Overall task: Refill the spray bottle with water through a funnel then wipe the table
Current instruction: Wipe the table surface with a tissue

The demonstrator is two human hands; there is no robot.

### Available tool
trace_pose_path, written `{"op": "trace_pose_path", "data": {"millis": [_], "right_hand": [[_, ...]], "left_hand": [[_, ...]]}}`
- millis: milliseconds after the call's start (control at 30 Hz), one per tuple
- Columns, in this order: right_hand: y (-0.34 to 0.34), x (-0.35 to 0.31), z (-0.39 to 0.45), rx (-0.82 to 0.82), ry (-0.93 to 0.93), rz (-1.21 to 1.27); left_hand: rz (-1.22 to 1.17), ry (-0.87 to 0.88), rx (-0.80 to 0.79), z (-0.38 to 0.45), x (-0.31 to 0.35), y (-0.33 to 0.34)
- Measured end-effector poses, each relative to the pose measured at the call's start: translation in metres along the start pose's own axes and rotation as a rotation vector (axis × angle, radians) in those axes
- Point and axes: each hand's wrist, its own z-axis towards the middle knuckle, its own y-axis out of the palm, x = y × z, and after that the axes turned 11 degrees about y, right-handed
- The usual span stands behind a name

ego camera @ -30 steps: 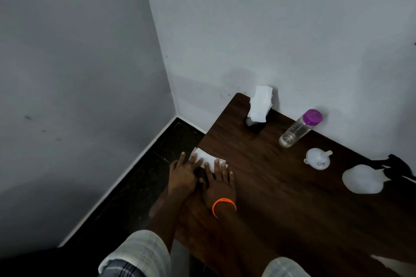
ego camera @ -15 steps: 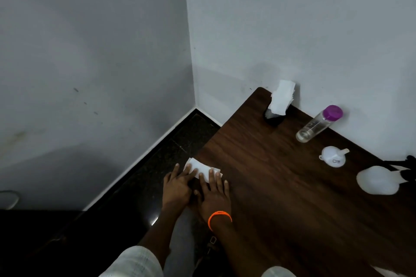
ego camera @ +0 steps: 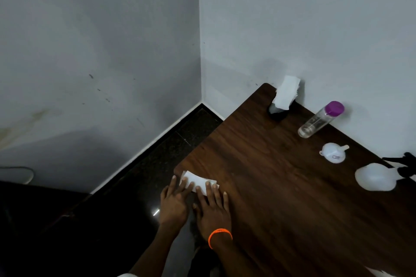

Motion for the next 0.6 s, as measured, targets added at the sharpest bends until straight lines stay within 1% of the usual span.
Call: {"op": "trace_pose_path", "data": {"millis": [167,233,400,600], "right_hand": [[-0.005,0.019,-0.009,0.024,0.076,0.015],[-0.008,0.033,-0.006,0.043,0.126,0.021],[-0.019,0.063,0.017,0.072,0.182,0.002],[-0.037,0.092,0.060,0.106,0.242,0.021]], "left_hand": [[0.000,0.071,0.000,0.006,0.025,0.004],[0.006,0.103,-0.037,0.019,0.039,0.005],[0.128,0.136,-0.117,0.058,0.059,0.006],[0.147,0.202,-0.083,0.115,0.089,0.000]]}}
